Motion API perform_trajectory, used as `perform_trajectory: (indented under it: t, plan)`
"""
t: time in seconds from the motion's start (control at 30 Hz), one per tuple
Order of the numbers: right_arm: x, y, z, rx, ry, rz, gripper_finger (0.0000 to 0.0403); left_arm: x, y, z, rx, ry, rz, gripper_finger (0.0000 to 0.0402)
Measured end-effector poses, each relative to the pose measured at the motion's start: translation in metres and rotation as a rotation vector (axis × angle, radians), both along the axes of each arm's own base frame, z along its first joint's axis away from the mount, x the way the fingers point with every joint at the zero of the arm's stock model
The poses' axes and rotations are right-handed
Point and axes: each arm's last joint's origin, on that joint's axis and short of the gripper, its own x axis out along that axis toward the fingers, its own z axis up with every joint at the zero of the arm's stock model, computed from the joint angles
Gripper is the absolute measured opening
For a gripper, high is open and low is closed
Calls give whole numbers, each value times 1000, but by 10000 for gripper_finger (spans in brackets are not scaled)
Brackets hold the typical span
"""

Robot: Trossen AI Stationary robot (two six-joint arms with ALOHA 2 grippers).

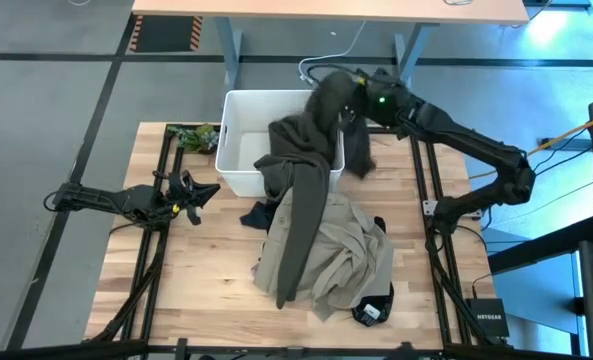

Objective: Sort clothes
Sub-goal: Put the green jacket into the white bin

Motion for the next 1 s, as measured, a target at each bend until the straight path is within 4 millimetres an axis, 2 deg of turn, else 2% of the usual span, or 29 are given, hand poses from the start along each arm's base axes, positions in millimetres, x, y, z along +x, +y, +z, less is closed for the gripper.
perform_trajectory:
  t: [0.07, 0.17, 0.33, 0.43, 0.57, 0.8, 1.0]
  plan:
    - [5, 7, 20, -22, -96, 73, 23, 0, 0, 0, 4, 2, 1, 15]
    - [14, 14, 39, -40, -234, 179, 25, 0, 0, 0, 6, 3, 1, 15]
    - [30, 24, 60, -105, -430, 368, 24, 0, 0, 0, 23, 10, 2, 15]
    - [41, 30, 65, -129, -523, 520, 26, 0, 0, 0, 29, 13, 3, 15]
    - [63, 34, 56, -79, -574, 704, 27, 0, 0, 0, 30, 14, 6, 15]
    - [96, 23, 22, -19, -505, 696, 28, 0, 0, 0, 28, 13, 6, 15]
    - [116, 18, 5, 57, -565, 737, 28, 0, 0, 0, 40, 18, 10, 15]
